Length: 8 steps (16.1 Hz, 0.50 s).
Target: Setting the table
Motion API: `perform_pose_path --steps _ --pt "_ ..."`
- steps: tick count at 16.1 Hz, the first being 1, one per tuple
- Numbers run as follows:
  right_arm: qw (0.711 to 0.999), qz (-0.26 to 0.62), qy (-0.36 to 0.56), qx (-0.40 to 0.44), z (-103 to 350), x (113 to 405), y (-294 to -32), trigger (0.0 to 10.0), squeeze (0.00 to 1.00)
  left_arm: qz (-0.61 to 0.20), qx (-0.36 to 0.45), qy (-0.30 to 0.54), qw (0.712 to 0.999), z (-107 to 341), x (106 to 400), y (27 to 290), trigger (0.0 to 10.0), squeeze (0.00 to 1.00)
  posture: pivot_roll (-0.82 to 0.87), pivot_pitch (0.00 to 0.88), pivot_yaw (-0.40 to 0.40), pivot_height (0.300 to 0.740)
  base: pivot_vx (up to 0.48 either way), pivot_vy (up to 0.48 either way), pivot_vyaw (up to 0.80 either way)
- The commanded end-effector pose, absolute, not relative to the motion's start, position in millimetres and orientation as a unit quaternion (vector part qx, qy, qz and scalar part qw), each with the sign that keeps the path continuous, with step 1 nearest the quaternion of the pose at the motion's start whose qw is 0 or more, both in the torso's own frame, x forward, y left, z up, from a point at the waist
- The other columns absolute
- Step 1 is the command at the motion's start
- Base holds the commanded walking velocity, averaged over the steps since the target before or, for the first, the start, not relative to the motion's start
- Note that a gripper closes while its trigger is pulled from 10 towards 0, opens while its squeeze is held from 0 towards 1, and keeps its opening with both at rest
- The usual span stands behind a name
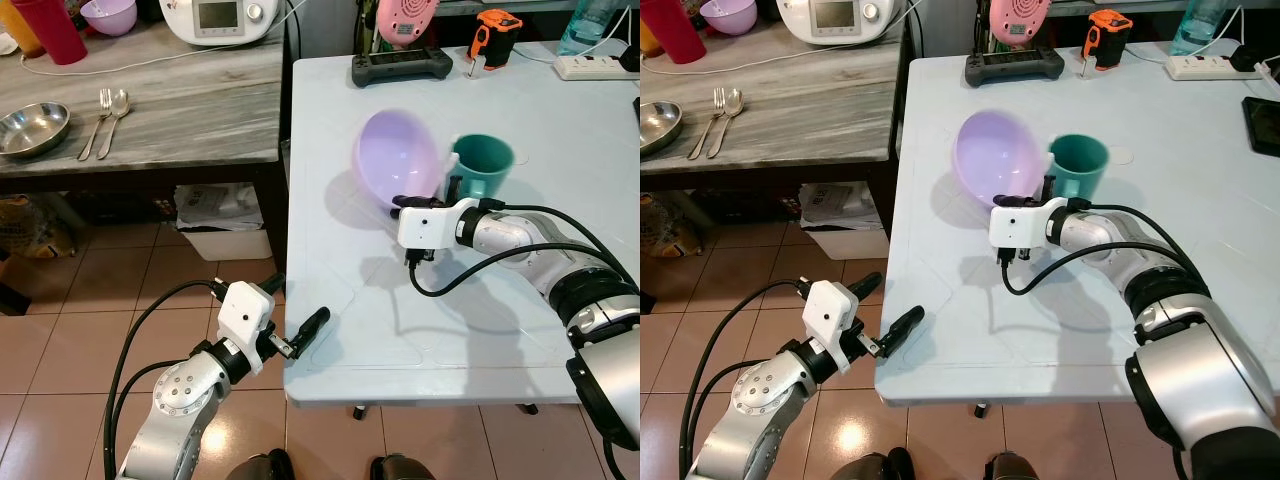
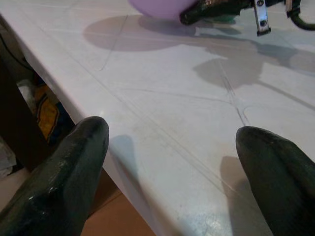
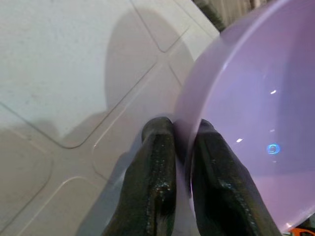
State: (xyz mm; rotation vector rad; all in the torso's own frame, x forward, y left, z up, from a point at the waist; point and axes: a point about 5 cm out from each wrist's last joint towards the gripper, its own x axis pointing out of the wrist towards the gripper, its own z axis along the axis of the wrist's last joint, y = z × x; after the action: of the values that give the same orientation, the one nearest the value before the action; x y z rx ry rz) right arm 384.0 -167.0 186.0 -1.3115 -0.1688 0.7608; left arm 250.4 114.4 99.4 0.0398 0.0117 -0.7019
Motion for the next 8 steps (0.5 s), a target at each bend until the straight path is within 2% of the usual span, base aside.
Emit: perform_pose_path --steps 1,5,8 --pt "0.719 0.341 -0.09 -0.599 193 385 -166 0.0 0.0 -0.344 0.026 0.018 0.939 96 249 114 10.0 0.0 -0.18 0.157 0.08 0.74 0.0 0.0 0.0" --pt "0.718 0.344 -0.122 -0.592 198 383 -162 0.0 0.0 -0.329 0.025 0.013 0.944 98 251 115 10.0 0.0 -0.18 0.154 0.075 0.74 0.0 0.0 0.0" --pt "0.72 0.353 -0.225 -0.553 221 376 -141 0.0 0.0 -0.263 0.019 0.003 0.964 101 263 125 10.0 0.0 -0.18 0.149 0.072 0.74 0.0 0.0 0.0"
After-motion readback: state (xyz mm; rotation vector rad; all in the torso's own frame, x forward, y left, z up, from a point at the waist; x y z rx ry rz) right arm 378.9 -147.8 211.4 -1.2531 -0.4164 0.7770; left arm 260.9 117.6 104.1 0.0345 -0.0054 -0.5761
